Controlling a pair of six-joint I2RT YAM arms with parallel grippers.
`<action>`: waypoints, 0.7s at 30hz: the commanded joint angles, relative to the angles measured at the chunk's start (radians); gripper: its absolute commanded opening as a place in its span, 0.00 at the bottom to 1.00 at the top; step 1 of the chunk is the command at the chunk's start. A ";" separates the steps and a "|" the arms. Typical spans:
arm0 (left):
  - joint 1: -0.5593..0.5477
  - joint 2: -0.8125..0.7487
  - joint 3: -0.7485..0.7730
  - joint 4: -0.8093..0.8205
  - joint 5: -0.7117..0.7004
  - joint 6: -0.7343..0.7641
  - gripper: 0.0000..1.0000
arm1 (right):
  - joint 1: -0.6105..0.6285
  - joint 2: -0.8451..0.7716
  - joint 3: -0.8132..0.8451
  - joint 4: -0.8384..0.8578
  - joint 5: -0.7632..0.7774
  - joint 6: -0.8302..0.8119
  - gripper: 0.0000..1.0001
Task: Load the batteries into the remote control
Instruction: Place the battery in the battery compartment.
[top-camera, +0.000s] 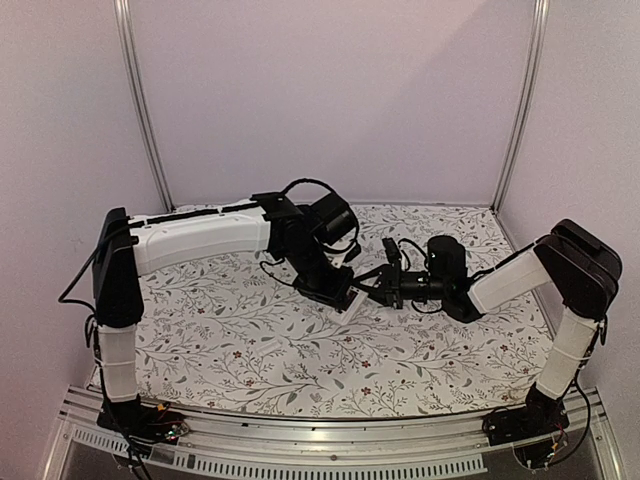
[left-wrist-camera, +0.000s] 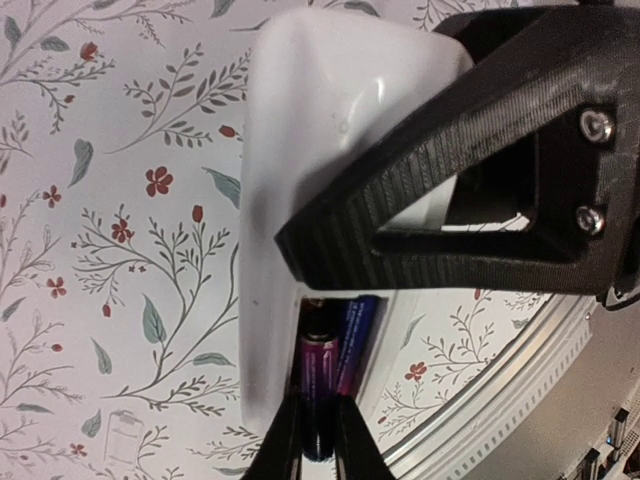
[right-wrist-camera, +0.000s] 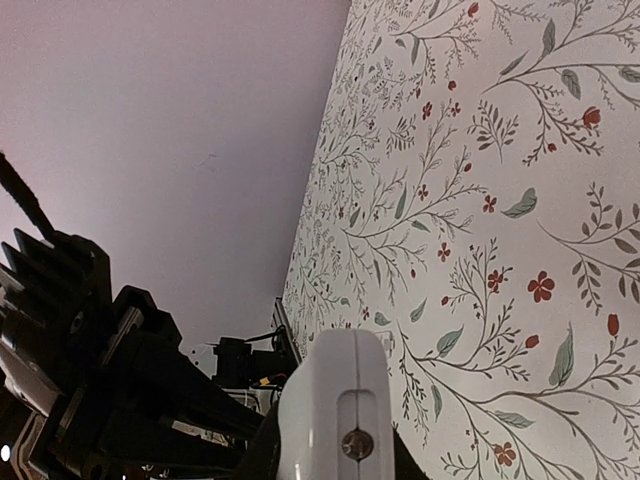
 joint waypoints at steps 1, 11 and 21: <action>-0.006 0.039 0.021 -0.039 -0.040 -0.008 0.15 | 0.009 0.024 0.003 0.106 -0.027 0.049 0.00; -0.005 0.013 0.029 -0.031 -0.064 0.004 0.27 | 0.008 0.036 -0.002 0.138 -0.034 0.076 0.00; -0.004 -0.092 -0.014 0.031 -0.140 0.049 0.39 | 0.008 0.037 0.000 0.148 -0.042 0.087 0.00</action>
